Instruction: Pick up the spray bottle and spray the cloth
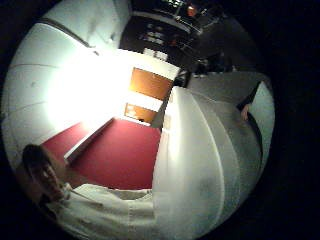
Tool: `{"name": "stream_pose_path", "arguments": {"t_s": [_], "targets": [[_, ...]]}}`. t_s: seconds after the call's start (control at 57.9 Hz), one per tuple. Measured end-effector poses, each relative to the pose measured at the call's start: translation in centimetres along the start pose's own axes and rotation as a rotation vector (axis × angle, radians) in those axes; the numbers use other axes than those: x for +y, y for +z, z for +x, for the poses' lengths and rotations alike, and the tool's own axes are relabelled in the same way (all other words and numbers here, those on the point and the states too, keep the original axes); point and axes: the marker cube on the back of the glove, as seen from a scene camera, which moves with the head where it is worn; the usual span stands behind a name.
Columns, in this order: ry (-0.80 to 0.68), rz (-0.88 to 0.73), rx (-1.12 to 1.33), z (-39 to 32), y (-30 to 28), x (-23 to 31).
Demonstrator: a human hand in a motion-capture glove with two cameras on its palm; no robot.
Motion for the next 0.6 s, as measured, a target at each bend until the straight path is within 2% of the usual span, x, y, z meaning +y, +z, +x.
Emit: {"name": "stream_pose_path", "arguments": {"t_s": [0.086,0.173,0.224,0.293,0.38,0.397,0.466,0.501,0.552,0.604], "targets": [[-0.023,0.051,0.018,2.4,2.5,0.2],[-0.018,0.181,0.018,4.9,5.4,-1.0],[0.006,0.175,0.054,6.9,7.3,-0.6],[0.05,0.024,0.152,10.3,9.7,1.7],[0.089,-0.026,0.182,13.2,13.2,2.6],[0.095,-0.011,0.18,13.6,13.8,2.3],[0.105,0.229,0.036,13.3,15.0,-1.0],[0.12,0.22,0.047,14.1,15.9,-0.8],[0.149,0.104,0.158,16.7,17.6,0.9],[0.171,0.124,0.147,17.7,18.9,0.6]]}}
